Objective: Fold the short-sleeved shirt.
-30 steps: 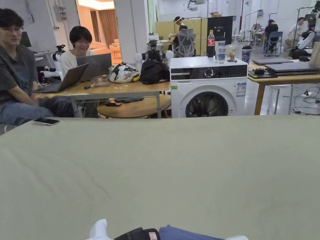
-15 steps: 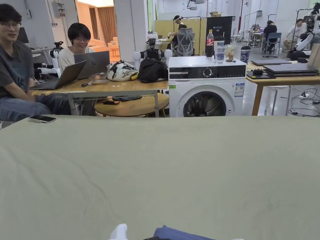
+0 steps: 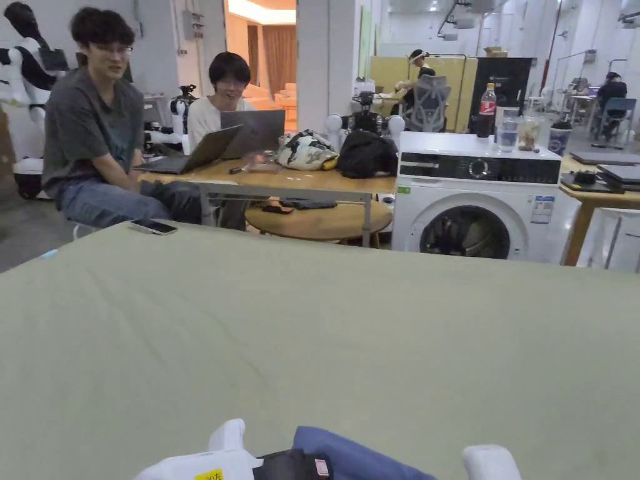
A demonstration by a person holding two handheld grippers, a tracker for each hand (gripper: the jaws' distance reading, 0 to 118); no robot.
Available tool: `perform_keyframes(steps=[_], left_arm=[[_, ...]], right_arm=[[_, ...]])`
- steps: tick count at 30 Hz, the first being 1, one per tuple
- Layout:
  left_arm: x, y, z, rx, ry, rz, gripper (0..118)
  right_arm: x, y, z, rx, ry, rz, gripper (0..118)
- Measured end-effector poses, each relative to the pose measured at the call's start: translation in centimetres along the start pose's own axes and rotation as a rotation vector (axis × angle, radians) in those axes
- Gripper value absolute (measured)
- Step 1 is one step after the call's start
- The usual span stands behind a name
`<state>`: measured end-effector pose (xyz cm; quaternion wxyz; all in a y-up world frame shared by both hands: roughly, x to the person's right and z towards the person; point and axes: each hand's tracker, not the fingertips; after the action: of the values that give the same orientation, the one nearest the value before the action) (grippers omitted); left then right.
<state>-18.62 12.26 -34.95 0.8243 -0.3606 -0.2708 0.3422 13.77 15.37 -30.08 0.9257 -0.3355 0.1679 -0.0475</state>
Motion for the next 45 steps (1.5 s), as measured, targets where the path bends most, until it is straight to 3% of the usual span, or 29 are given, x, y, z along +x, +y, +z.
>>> perform_keyframes(steps=[9, 12, 16, 18, 21, 26, 30, 32, 35, 36, 37, 39, 41, 45], left_arm=[[-10.4, 8.9, 15.2, 0.264, 0.307, 0.061, 39], [-13.6, 12.3, 17.2, 0.315, 0.400, 0.069, 39], [-16.3, 15.6, 18.5, 0.342, 0.541, 0.058, 39], [-16.5, 16.4, 19.6, 0.431, 0.717, 0.004, 62], [-15.5, 17.2, 21.6, 0.507, 0.822, -0.095, 65], [-9.5, 15.1, 21.5, 0.567, 0.772, -0.317, 62], [-2.2, 11.4, 18.8, 0.670, 0.518, -0.473, 50], [2.0, 9.2, 16.6, 0.715, 0.471, -0.577, 44], [7.6, 5.5, 12.8, 0.748, 0.383, -0.667, 19], [9.6, 4.2, 11.5, 0.736, 0.340, -0.689, 3], [11.3, 2.9, 10.4, 0.762, 0.316, -0.705, 0], [14.2, 1.2, 8.4, 0.776, 0.301, -0.694, 0], [16.7, 0.5, 7.1, 0.733, 0.277, -0.695, 0], [20.8, -2.3, 4.3, 0.721, 0.334, -0.784, 0]], right_arm=[[-12.2, 6.4, -12.0, 0.062, 0.183, 0.108, 0], [-15.4, 7.9, -15.5, 0.053, 0.273, 0.103, 0], [-18.4, 9.5, -18.7, 0.053, 0.272, 0.152, 0], [-19.0, 9.9, -19.3, 0.052, 0.284, 0.170, 0], [-19.1, 10.4, -19.3, 0.064, 0.304, 0.176, 0], [-17.7, 11.0, -16.5, 0.142, 0.291, 0.165, 0], [-14.2, 11.1, -11.1, 0.272, 0.223, 0.152, 0], [-12.0, 11.1, -7.6, 0.329, 0.162, 0.159, 0], [-7.9, 10.6, -1.9, 0.407, 0.041, 0.189, 0], [-6.3, 10.2, 0.3, 0.440, 0.007, 0.189, 0], [-4.7, 9.6, 2.3, 0.467, -0.010, 0.155, 0], [-1.9, 8.6, 5.7, 0.466, -0.004, 0.138, 0], [-0.1, 7.5, 8.6, 0.514, -0.161, 0.126, 0], [3.4, 5.9, 12.3, 0.589, -0.322, 0.018, 0]])
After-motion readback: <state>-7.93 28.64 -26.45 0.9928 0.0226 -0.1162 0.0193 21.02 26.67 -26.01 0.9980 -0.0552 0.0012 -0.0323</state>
